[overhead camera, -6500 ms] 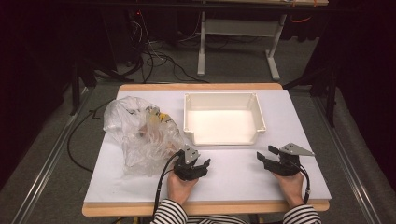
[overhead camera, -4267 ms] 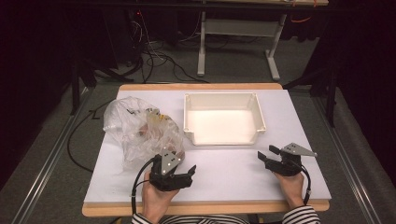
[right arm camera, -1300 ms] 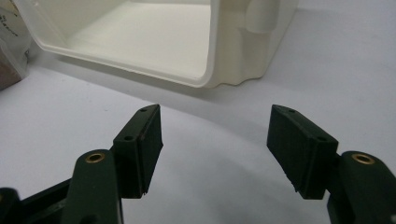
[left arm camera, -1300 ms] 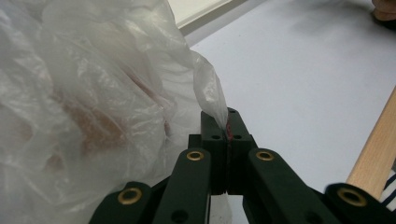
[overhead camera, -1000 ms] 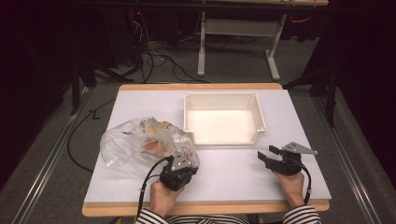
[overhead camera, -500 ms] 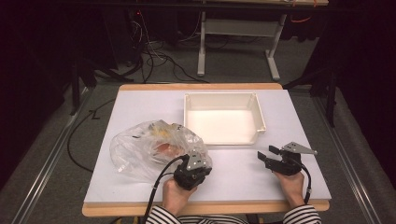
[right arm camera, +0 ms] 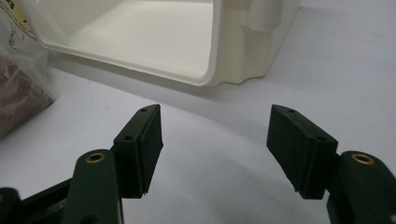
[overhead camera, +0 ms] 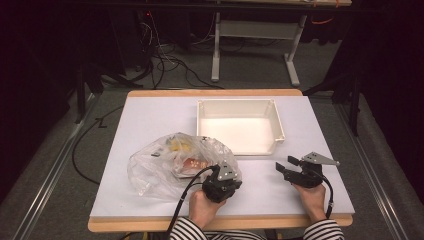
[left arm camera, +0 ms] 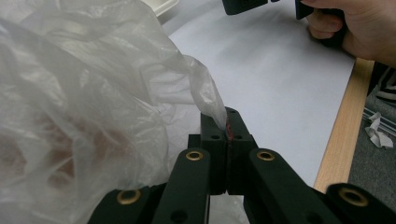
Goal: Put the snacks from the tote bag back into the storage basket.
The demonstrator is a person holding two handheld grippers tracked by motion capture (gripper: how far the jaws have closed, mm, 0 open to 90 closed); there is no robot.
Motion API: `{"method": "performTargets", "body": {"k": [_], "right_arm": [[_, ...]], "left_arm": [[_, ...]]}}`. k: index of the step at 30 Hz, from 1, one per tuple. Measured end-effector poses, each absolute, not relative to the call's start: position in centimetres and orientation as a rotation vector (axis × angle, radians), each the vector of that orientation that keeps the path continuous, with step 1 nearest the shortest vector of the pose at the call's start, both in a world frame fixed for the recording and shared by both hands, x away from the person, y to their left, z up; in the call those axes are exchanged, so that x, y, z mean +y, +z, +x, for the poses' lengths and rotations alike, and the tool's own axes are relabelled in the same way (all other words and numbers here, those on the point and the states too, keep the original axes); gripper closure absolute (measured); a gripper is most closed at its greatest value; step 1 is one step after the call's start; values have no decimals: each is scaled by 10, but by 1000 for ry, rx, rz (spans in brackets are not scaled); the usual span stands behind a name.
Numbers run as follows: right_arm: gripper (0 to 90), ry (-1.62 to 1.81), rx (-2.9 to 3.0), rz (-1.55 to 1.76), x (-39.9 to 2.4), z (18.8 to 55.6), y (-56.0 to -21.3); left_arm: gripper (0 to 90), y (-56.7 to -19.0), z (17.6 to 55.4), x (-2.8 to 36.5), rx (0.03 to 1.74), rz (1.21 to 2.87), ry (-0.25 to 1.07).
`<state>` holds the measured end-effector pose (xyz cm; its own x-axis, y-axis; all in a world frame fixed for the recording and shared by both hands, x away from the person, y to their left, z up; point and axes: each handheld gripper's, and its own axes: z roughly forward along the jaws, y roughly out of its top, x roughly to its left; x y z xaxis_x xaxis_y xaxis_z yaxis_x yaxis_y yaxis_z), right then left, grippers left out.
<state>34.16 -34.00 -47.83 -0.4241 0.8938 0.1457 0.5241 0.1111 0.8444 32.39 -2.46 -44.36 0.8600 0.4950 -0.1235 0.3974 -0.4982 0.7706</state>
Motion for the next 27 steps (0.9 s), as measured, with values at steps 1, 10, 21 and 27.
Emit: {"method": "performTargets", "body": {"k": [1, 10, 21, 27], "right_arm": [[362, 1246, 1995, 1380, -340, 342, -478], [363, 1227, 2002, 1391, -339, 343, -478], [364, 1204, 2028, 1380, -338, 345, -478], [364, 1202, 2029, 1384, -337, 345, -478]], "left_arm": [[884, -443, 323, -24, 641, 2158, 152], [631, -433, 308, -13, 635, 2133, 191], [444, -414, 293, 13, 682, 2043, 251], [395, -406, 290, 26, 701, 2005, 271]]}}
